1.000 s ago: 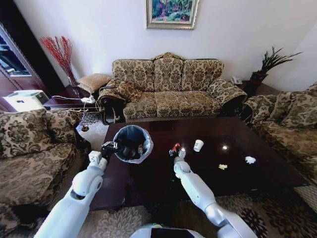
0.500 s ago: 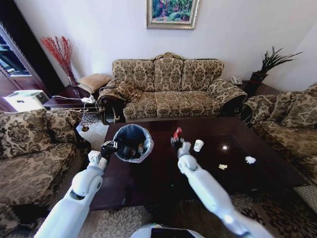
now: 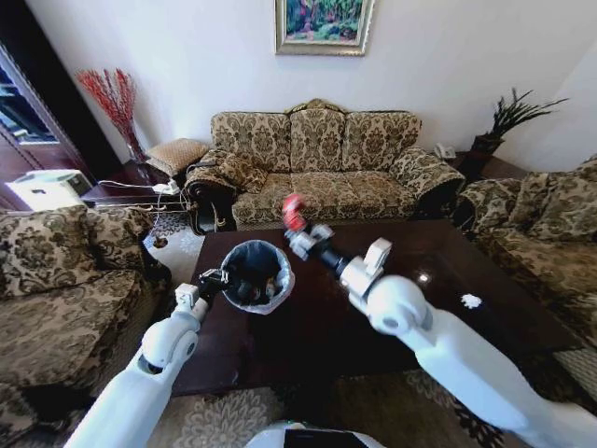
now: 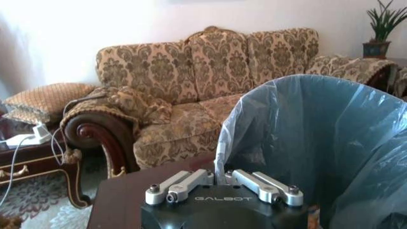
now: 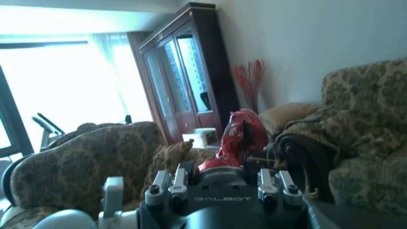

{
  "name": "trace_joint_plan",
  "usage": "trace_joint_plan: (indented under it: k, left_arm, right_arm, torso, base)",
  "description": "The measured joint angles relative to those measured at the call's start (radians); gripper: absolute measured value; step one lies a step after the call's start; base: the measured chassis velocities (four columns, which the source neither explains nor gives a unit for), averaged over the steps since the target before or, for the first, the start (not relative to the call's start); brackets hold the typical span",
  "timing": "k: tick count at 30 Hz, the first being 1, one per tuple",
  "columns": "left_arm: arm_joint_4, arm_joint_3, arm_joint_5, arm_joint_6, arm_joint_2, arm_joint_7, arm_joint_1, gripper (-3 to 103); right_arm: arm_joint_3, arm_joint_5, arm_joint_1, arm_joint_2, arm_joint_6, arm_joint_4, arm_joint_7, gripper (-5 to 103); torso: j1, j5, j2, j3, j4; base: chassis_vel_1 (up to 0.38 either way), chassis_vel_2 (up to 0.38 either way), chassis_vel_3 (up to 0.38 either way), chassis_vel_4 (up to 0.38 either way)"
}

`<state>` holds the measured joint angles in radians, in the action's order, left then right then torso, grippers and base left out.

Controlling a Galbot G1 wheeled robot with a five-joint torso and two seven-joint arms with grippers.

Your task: Move to the front of the table and place the trash on the table into the trash bin.

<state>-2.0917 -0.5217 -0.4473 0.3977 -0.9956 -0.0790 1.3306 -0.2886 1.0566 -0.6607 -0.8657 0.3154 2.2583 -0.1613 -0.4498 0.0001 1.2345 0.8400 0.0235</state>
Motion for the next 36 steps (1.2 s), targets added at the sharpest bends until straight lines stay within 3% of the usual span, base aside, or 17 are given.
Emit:
trace_joint_plan:
  k: [7,15,25,28,32,36]
  left_arm:
    - [-0.032,-0.007,-0.015,0.011,0.01,0.002,0.008,3]
    - [-0.042,-0.011,-0.008,-0.003,-0.002,0.001,0.015,3]
    - [-0.042,-0.009,-0.006,-0.006,-0.011,0.0,0.011,3]
    - [-0.044,-0.009,-0.006,-0.006,-0.011,0.0,0.011,3]
    - [-0.047,-0.011,-0.005,-0.006,-0.012,0.0,0.015,3]
    - [-0.048,-0.015,-0.005,-0.006,-0.012,-0.001,0.016,3]
  right_arm:
    - [-0.107,-0.174,-0.002,-0.05,-0.018,-0.145,0.025,46]
    - [-0.108,-0.213,0.019,-0.092,-0.017,-0.183,0.02,42]
    - [-0.101,-0.209,0.017,-0.076,-0.017,-0.161,0.018,47]
    - [-0.101,-0.209,0.015,-0.071,-0.017,-0.16,0.021,52]
    - [-0.101,-0.213,0.014,-0.074,-0.02,-0.167,0.023,71]
    - [-0.101,-0.213,0.013,-0.078,-0.024,-0.17,0.021,82]
  torso:
    - [0.0,0.0,0.0,0.0,-0.0001]
    - [0.0,-0.0003,0.0,0.0,0.0001]
    - [0.0,-0.0001,0.0,0.0,-0.0001]
    - [0.0,-0.0001,0.0,0.0,-0.0001]
    - [0.0,-0.0001,0.0,0.0,0.0]
    - [0.0,-0.0001,0.0,0.0,0.0]
  base:
    - [0.0,0.0,0.0,0.0]
    - [0.0,0.0,0.0,0.0]
    - [0.0,0.0,0.0,0.0]
    - [0.0,0.0,0.0,0.0]
    - [0.0,0.0,0.0,0.0]
    - [0.0,0.0,0.0,0.0]
